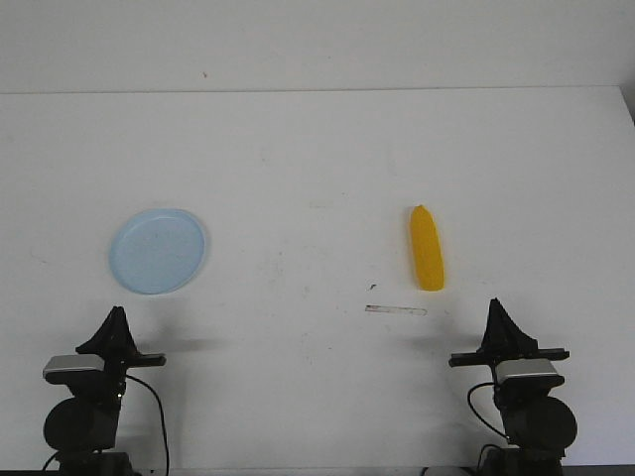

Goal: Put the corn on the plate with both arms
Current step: 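Reach the left gripper forward toward the edge of the light blue plate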

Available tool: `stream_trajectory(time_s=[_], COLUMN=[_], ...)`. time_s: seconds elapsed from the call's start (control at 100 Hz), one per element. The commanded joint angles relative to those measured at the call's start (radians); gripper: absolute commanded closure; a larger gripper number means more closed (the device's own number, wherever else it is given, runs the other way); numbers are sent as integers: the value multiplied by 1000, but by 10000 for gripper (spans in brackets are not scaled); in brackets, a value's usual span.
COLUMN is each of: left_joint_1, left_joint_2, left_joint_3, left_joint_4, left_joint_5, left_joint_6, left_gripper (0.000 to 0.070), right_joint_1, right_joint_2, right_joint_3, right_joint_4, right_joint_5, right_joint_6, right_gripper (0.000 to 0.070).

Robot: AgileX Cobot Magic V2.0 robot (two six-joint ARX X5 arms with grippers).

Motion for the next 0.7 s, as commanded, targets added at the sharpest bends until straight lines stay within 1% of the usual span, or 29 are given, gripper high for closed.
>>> stream_trajectory(time_s=[0.0,0.22,0.31,0.4,0.61,0.69], left_joint_1=[1,1,1,1,1,1], left_joint_2=[-1,-1,-1,2,48,89], left_joint_3=[-21,-21,-20,-12,77,131], left_joint_4=[16,19,32,29,-65,-74], left_joint_5=[5,5,5,5,5,5], left_joint_6=[-2,-6,-57,-83,-83,-82], left_gripper=[699,699,699,699,699,699], right_joint_1=[1,1,1,1,1,1], right_joint_2=[2,2,2,2,2,2], right_joint_3=[-1,-1,-1,-1,-1,-1], right_joint_4=[12,12,12,12,12,12], right_joint_5=[0,0,0,0,0,0], right_joint_6=[10,10,10,10,10,10], right_gripper=[685,685,685,685,685,685])
